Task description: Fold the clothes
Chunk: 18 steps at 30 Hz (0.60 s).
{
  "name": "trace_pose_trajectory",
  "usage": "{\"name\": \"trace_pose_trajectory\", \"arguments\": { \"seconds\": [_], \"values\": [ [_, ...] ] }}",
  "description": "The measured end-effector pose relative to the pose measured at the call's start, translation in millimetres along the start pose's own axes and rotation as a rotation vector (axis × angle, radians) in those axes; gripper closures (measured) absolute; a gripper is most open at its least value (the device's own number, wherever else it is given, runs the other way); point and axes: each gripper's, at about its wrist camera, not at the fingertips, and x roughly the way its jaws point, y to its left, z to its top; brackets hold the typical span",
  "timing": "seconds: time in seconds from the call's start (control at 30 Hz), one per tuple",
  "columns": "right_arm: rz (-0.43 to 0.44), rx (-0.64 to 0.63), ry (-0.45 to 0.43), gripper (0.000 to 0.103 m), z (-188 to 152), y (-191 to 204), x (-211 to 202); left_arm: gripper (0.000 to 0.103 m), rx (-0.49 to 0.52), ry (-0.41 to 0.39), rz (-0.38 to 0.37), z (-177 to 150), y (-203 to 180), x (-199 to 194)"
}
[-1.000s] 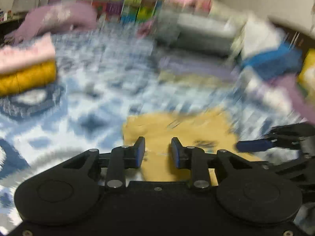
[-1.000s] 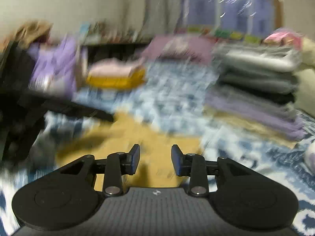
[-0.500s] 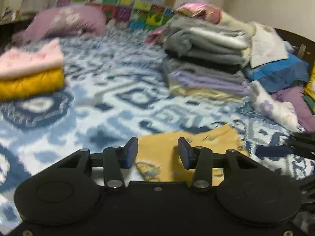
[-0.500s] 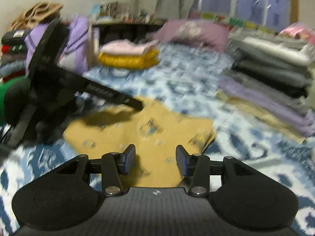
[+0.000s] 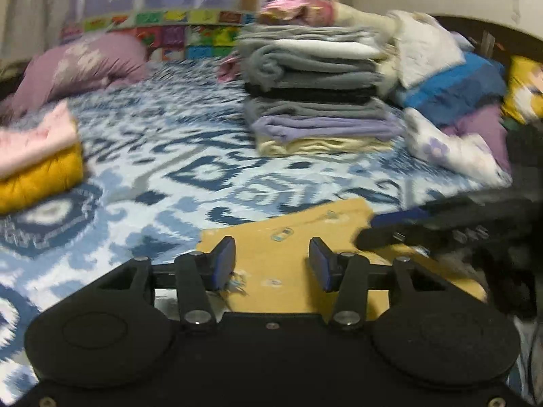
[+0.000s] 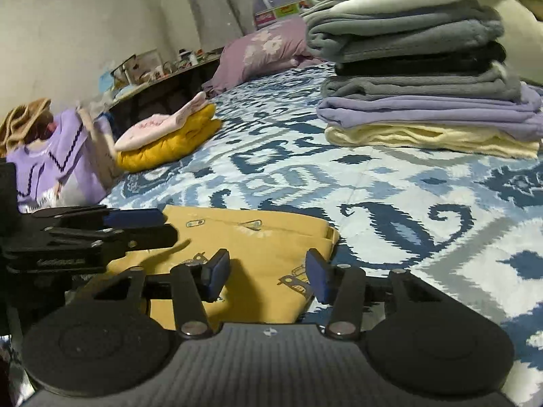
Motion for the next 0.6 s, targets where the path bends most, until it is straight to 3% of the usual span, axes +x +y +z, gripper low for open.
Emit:
{"name": "trace_pose_trajectory", "arguments": {
  "seconds": [0.13, 0.2, 0.27, 0.37, 0.43, 0.53, 0.6],
  "values": [
    [0.000, 0.006, 0.000, 0.053, -1.8, 0.3, 1.6, 0.056, 0.195, 0.042, -0.082, -18.3, -31.4, -28.4],
    [0.012, 0.031, 0.001, 0.053, -0.6, -4.1, 2.1, 0.056, 0.328, 0.094, -0.041, -35.8, -48.5, -28.0],
    [0.021, 0.049, 0.000, 0.054, -0.1, -7.9, 1.1, 0.056, 0.300, 0.091, -0.029, -34.2, -49.4, -28.3],
    [0.014, 0.045, -0.001, 0.054, -0.8, -7.1, 1.0, 0.056, 0.350, 0.047, -0.009, -28.7, -59.0, -39.4],
    [0.005, 0.039, -0.004, 0.054, -0.6, -5.5, 0.8, 0.056, 0.339, 0.099, -0.006, -35.0, -60.5, -30.5],
    [-0.042, 0.014, -0.036, 0.049, 0.4, 2.0, -8.3, 0.055, 0.246, 0.110, -0.030, -32.1, -48.5, -32.0],
    [-0.040, -0.077, -0.066, 0.047, -8.2, 20.1, -27.8, 0.055, 0.193, 0.042, -0.020, -24.4, -41.1, -45.9]
  ]
}}
